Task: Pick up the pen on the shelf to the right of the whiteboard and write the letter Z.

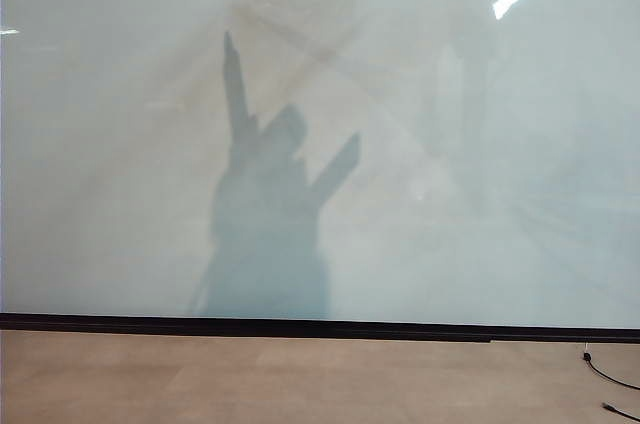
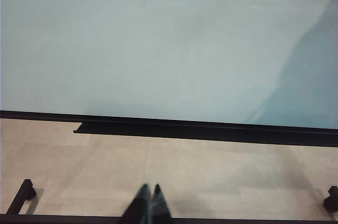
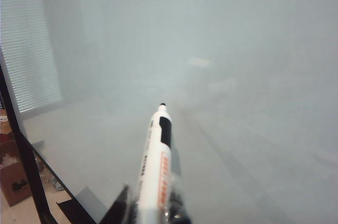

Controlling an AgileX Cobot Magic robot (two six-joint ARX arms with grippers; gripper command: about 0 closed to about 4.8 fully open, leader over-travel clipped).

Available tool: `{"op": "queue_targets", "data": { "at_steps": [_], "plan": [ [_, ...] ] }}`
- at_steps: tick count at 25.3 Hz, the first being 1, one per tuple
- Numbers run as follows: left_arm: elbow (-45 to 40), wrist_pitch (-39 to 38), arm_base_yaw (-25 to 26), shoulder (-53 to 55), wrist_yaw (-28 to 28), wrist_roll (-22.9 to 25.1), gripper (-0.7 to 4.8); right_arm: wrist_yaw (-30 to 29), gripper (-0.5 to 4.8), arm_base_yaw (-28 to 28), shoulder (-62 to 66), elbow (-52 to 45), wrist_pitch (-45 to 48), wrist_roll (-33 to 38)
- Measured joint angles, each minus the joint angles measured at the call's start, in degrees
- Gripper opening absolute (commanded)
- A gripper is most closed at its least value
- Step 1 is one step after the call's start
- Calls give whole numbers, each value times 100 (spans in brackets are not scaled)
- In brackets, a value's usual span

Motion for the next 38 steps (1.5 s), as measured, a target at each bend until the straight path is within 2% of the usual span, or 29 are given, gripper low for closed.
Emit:
{"op": "queue_targets", "data": {
  "at_steps": [15,38],
  "plan": [
    [0,2,0,0,0,0,-4,238,-9,-116,72,153,-92,0],
    [0,0,0,0,0,0,-4,-57,-9,-409,83,146,-127,0]
  ]
}}
